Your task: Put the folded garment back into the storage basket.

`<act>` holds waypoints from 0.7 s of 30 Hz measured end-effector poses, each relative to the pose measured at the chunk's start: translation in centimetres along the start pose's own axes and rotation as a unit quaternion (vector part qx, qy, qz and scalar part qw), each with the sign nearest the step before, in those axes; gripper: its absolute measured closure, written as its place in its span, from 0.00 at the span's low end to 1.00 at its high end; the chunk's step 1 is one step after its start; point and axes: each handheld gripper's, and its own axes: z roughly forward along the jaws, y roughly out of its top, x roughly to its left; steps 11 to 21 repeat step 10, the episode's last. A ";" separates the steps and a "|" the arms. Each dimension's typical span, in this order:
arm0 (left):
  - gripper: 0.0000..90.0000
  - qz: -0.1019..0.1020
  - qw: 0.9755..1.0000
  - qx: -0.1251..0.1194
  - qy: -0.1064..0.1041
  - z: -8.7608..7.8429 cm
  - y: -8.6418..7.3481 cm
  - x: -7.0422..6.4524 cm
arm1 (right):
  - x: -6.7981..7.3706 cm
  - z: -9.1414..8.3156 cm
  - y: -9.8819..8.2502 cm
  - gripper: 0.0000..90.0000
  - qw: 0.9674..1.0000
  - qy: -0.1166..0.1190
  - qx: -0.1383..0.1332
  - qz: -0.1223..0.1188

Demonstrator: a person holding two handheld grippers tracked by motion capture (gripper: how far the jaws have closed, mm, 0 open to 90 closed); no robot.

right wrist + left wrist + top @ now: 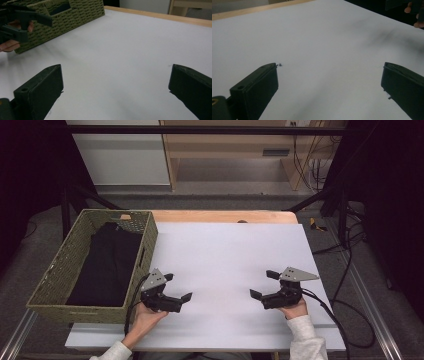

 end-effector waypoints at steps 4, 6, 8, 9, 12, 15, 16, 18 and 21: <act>0.01 -0.005 1.000 0.008 0.001 0.3 -0.8 0.3 | -0.4 -0.2 -0.7 0.00 1.000 0.003 -0.001 0.006; 0.01 -0.006 1.000 0.010 0.000 0.3 -0.9 0.2 | -0.6 -0.3 -0.9 0.00 1.000 0.002 -0.003 0.008; 0.01 -0.008 1.000 0.015 -0.002 0.4 -1.1 0.2 | -0.7 -0.4 -1.1 0.00 1.000 0.000 0.000 0.011; 0.01 -0.008 1.000 0.019 0.000 0.5 -1.1 0.2 | -0.8 -0.5 -1.1 0.00 1.000 -0.002 0.000 0.012; 0.01 -0.007 1.000 0.023 0.002 0.6 -1.2 0.3 | -0.9 -0.6 -1.2 0.00 1.000 -0.005 0.003 0.013; 0.01 -0.007 1.000 0.023 0.002 0.6 -1.2 0.3 | -0.9 -0.6 -1.2 0.00 1.000 -0.005 0.003 0.013; 0.01 -0.007 1.000 0.023 0.002 0.6 -1.2 0.3 | -0.9 -0.6 -1.2 0.00 1.000 -0.005 0.003 0.013; 0.01 -0.007 1.000 0.023 0.002 0.6 -1.2 0.3 | -0.9 -0.6 -1.2 0.00 1.000 -0.005 0.003 0.013; 0.01 -0.007 1.000 0.023 0.002 0.6 -1.2 0.3 | -0.9 -0.6 -1.2 0.00 1.000 -0.005 0.003 0.013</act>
